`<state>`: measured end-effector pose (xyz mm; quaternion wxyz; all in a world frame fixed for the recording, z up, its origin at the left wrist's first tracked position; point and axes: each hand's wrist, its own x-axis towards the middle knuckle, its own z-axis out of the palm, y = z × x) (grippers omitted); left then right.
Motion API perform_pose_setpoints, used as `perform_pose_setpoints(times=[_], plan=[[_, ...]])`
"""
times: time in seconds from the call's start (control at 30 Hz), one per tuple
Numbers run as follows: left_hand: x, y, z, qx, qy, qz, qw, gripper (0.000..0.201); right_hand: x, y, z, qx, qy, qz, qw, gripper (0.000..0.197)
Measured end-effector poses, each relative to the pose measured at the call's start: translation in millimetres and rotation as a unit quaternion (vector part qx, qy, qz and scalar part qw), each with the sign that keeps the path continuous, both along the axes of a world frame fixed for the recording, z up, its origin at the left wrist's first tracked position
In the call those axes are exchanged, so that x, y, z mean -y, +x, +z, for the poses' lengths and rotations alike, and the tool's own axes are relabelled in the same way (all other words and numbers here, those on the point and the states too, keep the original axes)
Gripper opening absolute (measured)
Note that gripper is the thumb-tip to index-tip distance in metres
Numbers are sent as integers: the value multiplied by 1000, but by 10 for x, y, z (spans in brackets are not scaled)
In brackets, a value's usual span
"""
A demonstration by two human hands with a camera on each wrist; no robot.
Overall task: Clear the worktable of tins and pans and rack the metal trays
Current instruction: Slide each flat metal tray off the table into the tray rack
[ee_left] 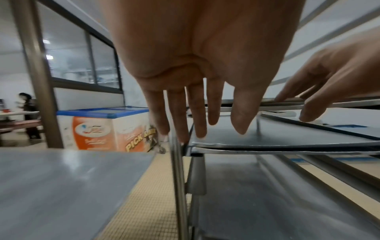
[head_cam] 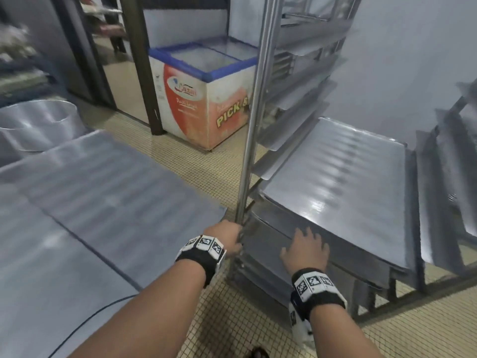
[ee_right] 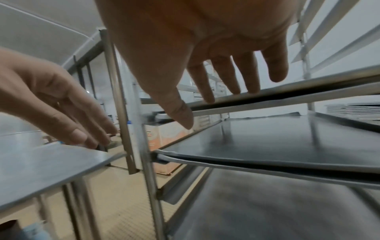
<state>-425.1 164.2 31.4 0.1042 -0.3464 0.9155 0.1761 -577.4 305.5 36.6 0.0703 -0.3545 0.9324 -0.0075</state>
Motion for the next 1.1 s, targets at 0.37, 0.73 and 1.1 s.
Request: perform_pose_setpoints(times=[0.37,0.73,1.1], plan=[[-66,2624,-185,28,64,333,940,54,722,2108,83,75,40,301,950,35],[-1063,4566,-456,33,76,519,851,59,974,3667,-379,97,86,430,893,37],[-1604,5158,-604,18,108,752,650,112,1104,4097,-662,140,69,283,946,82]])
